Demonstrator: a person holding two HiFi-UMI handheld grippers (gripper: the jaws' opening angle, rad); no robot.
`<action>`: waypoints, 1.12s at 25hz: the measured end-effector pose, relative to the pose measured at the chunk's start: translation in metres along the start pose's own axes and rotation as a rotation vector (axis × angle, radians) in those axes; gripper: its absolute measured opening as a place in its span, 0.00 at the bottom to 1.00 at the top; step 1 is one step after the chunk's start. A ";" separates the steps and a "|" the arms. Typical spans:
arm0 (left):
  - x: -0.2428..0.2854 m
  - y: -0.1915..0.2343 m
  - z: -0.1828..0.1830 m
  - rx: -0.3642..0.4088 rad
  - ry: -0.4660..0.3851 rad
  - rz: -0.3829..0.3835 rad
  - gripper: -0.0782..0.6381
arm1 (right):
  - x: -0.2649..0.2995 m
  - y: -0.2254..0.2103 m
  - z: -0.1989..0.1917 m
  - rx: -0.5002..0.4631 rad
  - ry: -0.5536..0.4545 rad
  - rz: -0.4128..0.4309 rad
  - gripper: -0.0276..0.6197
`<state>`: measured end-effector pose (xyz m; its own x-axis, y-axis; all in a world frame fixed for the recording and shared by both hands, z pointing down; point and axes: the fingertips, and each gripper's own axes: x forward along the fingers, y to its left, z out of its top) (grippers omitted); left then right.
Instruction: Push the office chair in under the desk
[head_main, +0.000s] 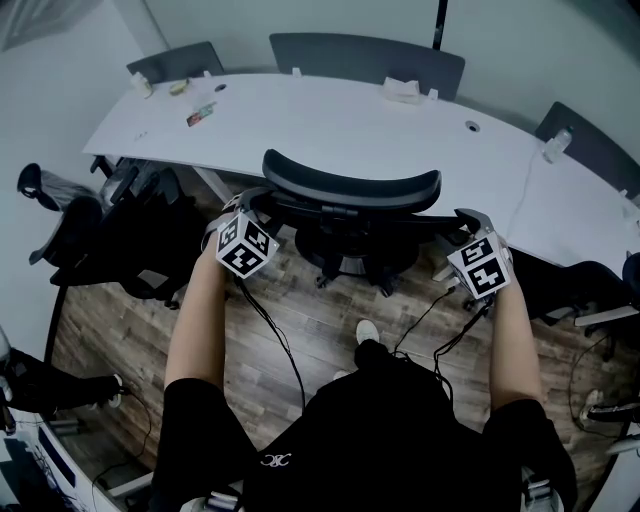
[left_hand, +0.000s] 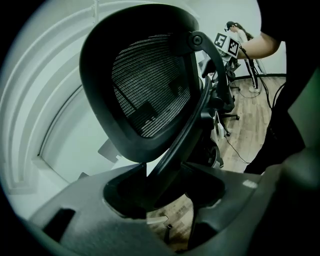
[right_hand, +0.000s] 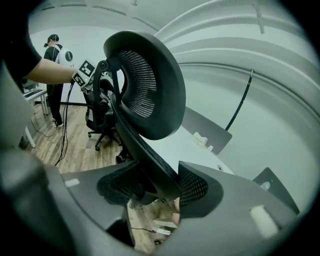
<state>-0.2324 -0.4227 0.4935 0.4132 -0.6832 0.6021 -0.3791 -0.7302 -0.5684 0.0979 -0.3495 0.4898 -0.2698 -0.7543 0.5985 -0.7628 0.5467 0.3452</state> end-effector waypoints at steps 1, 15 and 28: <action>0.002 0.003 0.000 0.001 -0.002 -0.002 0.40 | 0.002 -0.001 0.001 0.002 0.003 0.001 0.43; 0.030 0.035 -0.002 -0.006 0.006 0.000 0.40 | 0.036 -0.024 0.019 0.009 0.015 -0.025 0.43; 0.046 0.067 -0.016 0.001 0.029 -0.012 0.40 | 0.052 -0.019 0.042 -0.006 -0.003 -0.050 0.43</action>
<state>-0.2522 -0.5035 0.4919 0.3934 -0.6740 0.6253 -0.3732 -0.7386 -0.5614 0.0738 -0.4144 0.4836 -0.2333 -0.7816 0.5785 -0.7719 0.5107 0.3786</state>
